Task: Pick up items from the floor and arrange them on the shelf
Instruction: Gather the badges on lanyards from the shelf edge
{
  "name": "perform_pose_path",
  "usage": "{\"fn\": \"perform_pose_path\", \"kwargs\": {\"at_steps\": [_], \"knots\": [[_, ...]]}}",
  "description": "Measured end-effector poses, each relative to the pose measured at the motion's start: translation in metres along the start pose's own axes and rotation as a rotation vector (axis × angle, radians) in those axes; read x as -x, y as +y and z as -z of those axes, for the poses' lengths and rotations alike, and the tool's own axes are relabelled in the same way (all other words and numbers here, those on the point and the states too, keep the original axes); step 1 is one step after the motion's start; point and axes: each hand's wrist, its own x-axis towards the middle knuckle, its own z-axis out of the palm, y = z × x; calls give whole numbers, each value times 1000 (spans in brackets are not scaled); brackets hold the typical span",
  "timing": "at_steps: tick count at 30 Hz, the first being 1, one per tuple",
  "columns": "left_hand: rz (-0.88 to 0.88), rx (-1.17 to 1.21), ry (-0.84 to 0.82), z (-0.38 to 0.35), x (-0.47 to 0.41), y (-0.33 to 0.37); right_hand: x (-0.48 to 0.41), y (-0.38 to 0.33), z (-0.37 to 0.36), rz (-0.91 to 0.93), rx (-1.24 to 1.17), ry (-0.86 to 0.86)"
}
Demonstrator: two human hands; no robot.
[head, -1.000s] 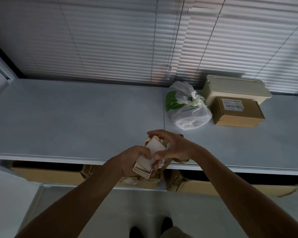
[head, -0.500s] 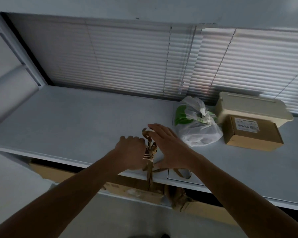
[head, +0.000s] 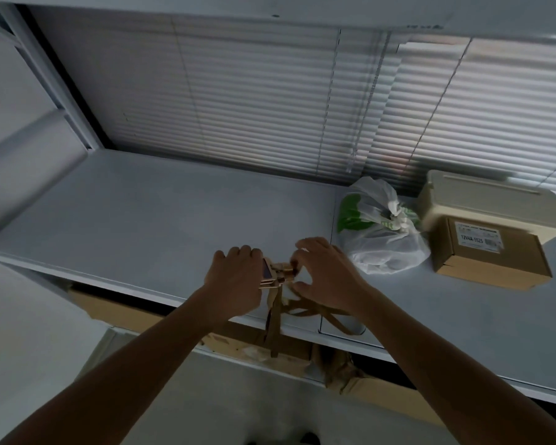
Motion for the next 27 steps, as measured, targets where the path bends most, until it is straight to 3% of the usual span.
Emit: {"fn": "perform_pose_path", "kwargs": {"at_steps": [4,8,12,16,20,24,27], "knots": [[-12,132,78,-9,2,-8,0,6,-13,-123,-184,-36],[-71,188,125,-15,3,-1,-12,-4,-13,65,-315,22],[-50,319,146,-16,4,1,-20,-11,-15,-22,-418,-17],[-8,749,-42,-19,11,-2,-24,-8,-12,56,-268,50],[68,1318,-402,-1,8,-17,-29,1,-7,176,-145,97],[163,1616,-546,-3,2,-33,-32,9,-3,295,-158,140],[170,1763,-567,-8,0,-25,-36,16,2,293,-193,135]]}}
